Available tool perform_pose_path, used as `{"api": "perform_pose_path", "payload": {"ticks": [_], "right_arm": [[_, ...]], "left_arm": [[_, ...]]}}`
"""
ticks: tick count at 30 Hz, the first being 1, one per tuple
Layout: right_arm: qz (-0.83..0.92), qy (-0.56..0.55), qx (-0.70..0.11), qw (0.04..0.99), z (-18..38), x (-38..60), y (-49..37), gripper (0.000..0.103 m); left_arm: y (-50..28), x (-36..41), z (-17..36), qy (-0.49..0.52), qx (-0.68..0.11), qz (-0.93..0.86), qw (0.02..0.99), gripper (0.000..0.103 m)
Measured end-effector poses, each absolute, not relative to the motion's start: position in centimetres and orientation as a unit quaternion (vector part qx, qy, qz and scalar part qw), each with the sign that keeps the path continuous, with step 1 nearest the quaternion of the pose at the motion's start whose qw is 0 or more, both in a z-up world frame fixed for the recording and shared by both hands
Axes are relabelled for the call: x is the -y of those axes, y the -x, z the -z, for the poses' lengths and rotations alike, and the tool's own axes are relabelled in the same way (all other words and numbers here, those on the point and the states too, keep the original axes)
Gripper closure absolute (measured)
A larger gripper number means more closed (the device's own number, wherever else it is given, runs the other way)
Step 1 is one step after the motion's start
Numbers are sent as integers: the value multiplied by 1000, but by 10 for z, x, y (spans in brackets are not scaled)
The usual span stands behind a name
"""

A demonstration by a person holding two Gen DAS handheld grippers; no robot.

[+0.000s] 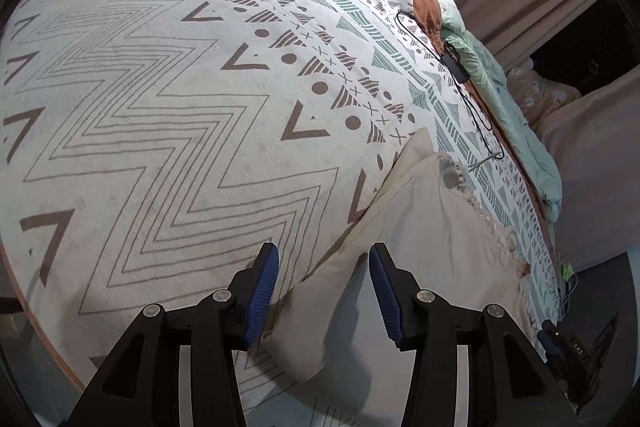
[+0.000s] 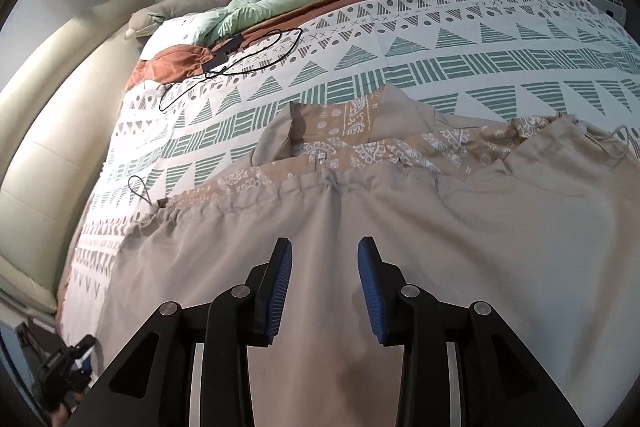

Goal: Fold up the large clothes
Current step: 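Grasp the jacket edge with the left gripper and lift it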

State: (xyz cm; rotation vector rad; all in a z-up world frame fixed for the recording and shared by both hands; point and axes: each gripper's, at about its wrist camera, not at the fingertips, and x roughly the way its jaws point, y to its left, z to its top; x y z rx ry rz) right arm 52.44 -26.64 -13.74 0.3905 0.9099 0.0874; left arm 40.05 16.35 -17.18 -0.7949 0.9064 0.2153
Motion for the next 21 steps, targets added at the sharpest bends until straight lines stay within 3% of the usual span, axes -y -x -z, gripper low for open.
{"api": "perform_pose_path", "payload": {"ticks": [2,21], "right_arm": [[-42,-192,-434,879,139,266,-508,61],[-72,-204,-441,871,155,255,-418,61]], "left_arm": [[-392,-162,174,377,-426,-98,817,54],[-368,-168,193,424,-428,-70,796,54]]}}
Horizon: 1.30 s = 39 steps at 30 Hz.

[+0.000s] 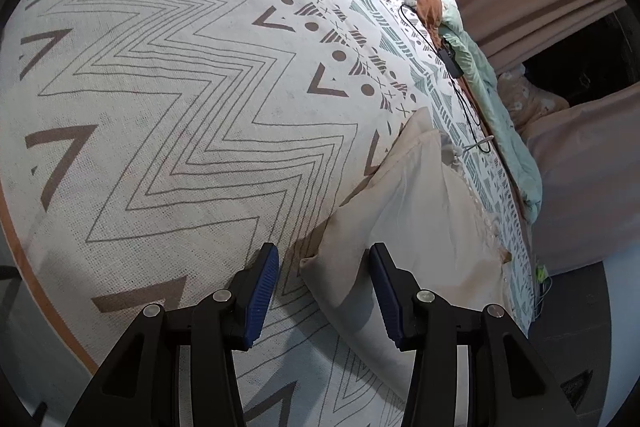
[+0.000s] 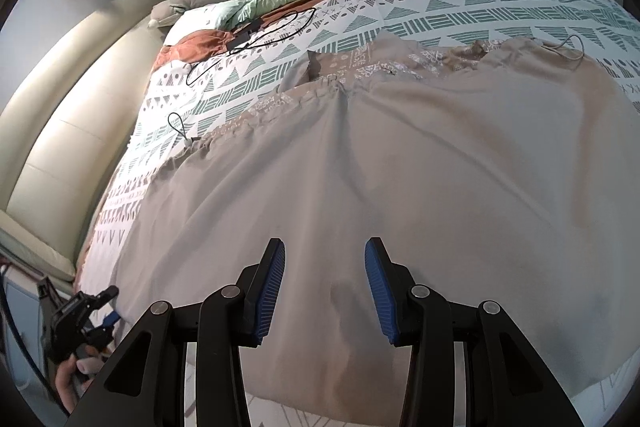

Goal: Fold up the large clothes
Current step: 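Grasp the jacket edge with the left gripper and lift it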

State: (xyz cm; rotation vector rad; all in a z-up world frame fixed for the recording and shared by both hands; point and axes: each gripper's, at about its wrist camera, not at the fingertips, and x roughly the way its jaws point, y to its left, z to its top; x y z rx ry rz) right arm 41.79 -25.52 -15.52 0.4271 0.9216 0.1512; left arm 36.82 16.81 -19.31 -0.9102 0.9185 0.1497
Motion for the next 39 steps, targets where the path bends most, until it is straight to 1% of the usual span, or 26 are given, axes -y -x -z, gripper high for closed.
{"api": "perform_pose_path", "payload": {"ticks": [11,12,13,15,17,23,25,27,30,34,39], "right_arm": [[-85,-200,-440,871,157,239,-404,61],[-86,-200,-440,871,157,238,-402,61],[-88,-201,-441,870,157,237,-402,61],[-93,-203,-443,868,158,235,-400,61],[-99,-203,-442,868,158,233,-397,61],[-110,-193,-449,865,164,227,-387,61],[-108,-184,-466,859,174,225,-389,61],[-118,-201,-492,839,189,227,-395,61],[-124,-207,-504,829,198,231,-399,61],[-134,-239,-493,826,195,243,-398,61],[-133,-267,-453,840,180,261,-389,61]], "left_arm": [[-388,-158,205,434,-442,-33,784,55],[-391,-157,206,431,-441,-34,786,57],[-392,-156,205,424,-443,-37,789,61],[-394,-153,203,407,-445,-44,796,65],[-395,-150,201,399,-443,-47,801,73],[-387,-147,190,399,-419,-44,814,80],[-385,-146,183,404,-409,-39,817,82],[-384,-142,172,401,-404,-37,822,83],[-388,-127,145,376,-391,-19,840,85],[-393,-107,108,368,-373,23,851,88],[-402,-84,72,357,-360,58,860,89]]}}
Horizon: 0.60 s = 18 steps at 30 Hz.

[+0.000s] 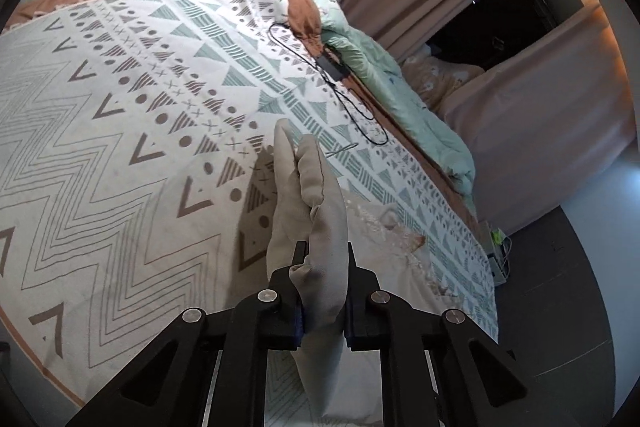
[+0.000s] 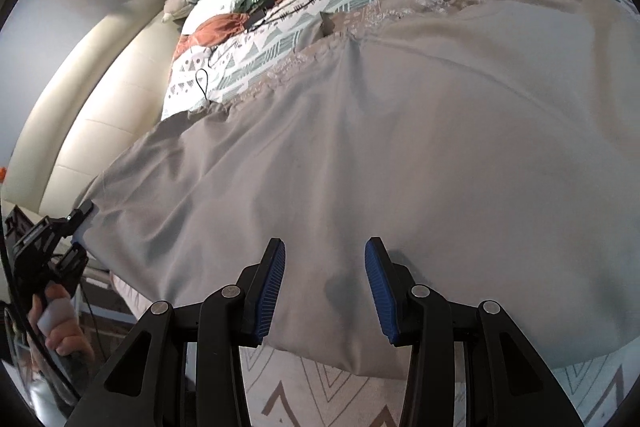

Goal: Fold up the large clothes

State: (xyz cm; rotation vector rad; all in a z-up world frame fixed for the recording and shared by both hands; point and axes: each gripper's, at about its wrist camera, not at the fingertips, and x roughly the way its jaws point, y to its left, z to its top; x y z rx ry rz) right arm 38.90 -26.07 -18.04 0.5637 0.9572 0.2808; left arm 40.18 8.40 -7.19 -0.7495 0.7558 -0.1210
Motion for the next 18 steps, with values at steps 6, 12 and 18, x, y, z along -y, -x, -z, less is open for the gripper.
{"api": "perform_pose_path", "payload": {"ticks": [6,12,18], "right_arm": [[-141,-272,-439,844,175,267,-384,61],[-166,-274,-448,835,176,263,-383,61],[-182,-252,-477,822,187,248,-379,77]], "left_arm": [[-409,-52,41,346,-353,81,866,91],[-411,-14,1,324,-336,114,877,91],[-417,25,-32,306,-326,148,882,91]]}}
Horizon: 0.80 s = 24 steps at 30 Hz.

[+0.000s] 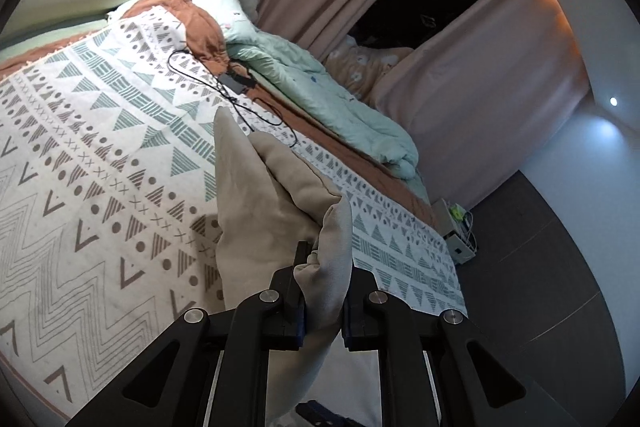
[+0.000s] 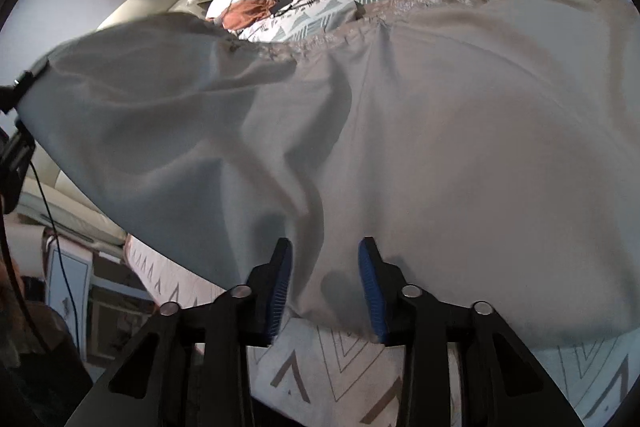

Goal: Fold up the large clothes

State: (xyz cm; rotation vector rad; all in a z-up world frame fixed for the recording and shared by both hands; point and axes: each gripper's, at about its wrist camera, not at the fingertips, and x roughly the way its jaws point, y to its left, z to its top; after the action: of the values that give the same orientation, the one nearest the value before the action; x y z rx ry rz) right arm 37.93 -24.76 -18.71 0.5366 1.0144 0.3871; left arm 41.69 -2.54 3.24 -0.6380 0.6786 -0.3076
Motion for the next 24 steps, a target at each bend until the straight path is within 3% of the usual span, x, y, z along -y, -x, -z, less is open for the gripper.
{"api": "perform_pose_path", "payload": {"ticks": [1,10,13,16,24], "right_arm": [[-182,-253,-488,815,194,246,-381,87],[-196,-283,-514,786,210,256,-386,88],[-185,-312,-482,797,197,283,-383,86],[-141,-325,-446,822,185,317,-375,76],[-37,-432,-376,819,188,417,-347,76]], "left_arm": [[-418,32,-36,304,-325,154,882,91],[-429,106,-55,279,-339,210,874,91],[-435,130,-58,270,-346,226,870,91],[-442,159,-59,261,-357,238,865,91],[-462,243,-33,234,-402,275,842,92]]}}
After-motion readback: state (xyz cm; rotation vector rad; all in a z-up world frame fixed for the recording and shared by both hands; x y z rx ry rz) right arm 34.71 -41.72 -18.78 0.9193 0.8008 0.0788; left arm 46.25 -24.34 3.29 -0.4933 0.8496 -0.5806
